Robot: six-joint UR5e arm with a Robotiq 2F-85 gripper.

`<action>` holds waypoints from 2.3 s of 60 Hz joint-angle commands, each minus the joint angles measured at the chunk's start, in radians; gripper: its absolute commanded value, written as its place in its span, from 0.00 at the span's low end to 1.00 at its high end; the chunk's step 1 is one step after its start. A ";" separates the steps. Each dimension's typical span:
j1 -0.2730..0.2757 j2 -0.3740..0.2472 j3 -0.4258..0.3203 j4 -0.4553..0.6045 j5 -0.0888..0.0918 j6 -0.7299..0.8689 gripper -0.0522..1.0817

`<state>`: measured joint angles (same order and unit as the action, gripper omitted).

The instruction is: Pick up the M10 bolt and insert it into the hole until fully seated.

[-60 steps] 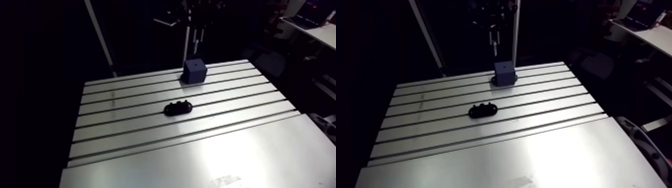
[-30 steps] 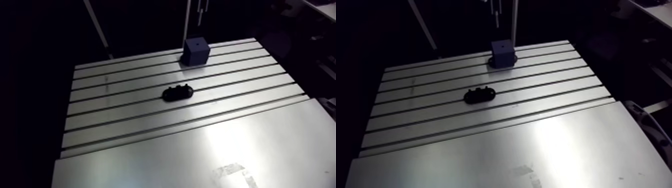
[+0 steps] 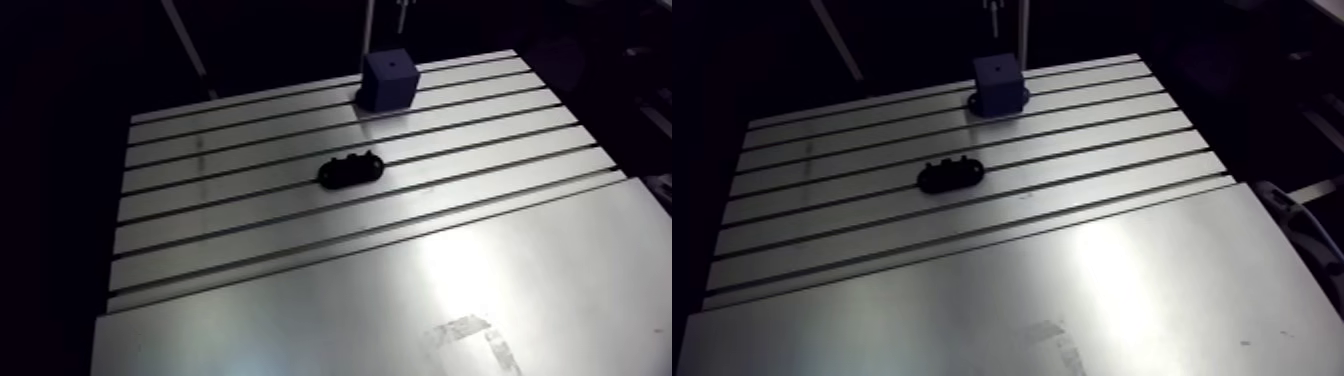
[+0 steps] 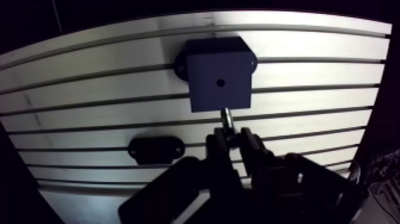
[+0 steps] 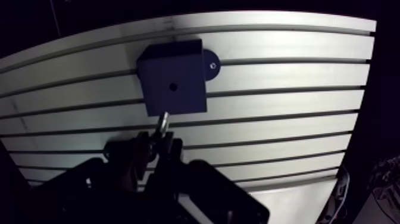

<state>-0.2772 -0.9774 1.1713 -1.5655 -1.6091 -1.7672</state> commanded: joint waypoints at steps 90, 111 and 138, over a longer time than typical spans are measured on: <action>-0.004 0.035 0.042 -0.066 0.008 0.010 1.00; -0.005 0.036 0.049 -0.084 0.007 0.009 1.00; -0.007 0.041 0.053 -0.089 0.008 0.010 1.00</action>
<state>-0.2834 -0.9373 1.2226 -1.6537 -1.6011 -1.7575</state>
